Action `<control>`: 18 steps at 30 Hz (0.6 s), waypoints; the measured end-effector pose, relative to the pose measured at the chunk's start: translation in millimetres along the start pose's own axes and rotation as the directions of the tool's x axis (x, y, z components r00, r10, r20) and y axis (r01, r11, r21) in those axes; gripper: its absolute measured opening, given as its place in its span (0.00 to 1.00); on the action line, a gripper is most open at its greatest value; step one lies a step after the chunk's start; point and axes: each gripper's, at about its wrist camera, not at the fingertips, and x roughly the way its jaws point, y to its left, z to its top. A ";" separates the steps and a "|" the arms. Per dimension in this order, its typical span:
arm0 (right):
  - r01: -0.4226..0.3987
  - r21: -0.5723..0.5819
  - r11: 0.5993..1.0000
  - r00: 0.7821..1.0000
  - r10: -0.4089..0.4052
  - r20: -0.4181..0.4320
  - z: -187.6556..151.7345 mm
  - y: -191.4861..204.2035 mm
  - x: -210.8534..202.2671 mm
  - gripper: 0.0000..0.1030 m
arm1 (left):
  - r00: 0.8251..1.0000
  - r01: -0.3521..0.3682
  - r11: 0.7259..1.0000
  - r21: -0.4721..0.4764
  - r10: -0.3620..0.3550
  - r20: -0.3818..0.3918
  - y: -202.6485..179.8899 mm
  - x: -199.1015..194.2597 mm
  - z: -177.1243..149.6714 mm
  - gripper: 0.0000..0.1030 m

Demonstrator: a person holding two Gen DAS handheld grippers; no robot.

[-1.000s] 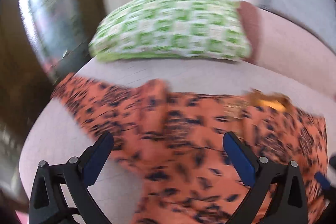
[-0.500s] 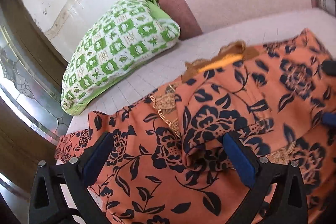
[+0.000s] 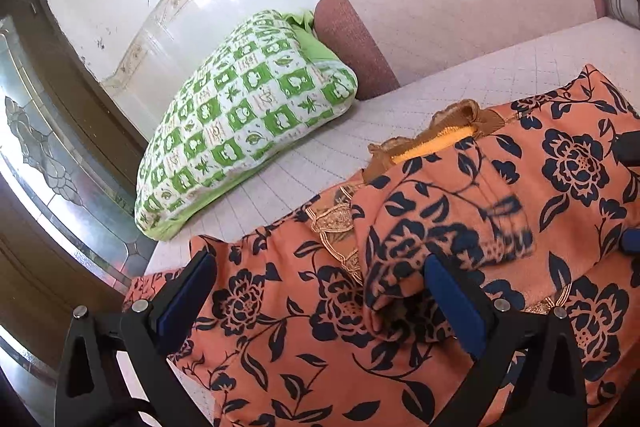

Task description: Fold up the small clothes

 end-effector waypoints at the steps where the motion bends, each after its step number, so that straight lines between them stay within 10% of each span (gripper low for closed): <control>1: 0.001 0.001 1.000 1.000 -0.001 -0.001 0.2 0.0 0.4 0.77 | 1.000 -0.011 1.000 0.001 0.011 -0.008 -0.4 2.9 -0.9 1.00; 18: 0.009 -0.011 1.000 1.000 -0.009 -0.016 0.2 0.8 4.8 0.77 | 0.991 0.125 0.992 0.010 -0.125 -0.045 -8.2 7.9 -2.5 1.00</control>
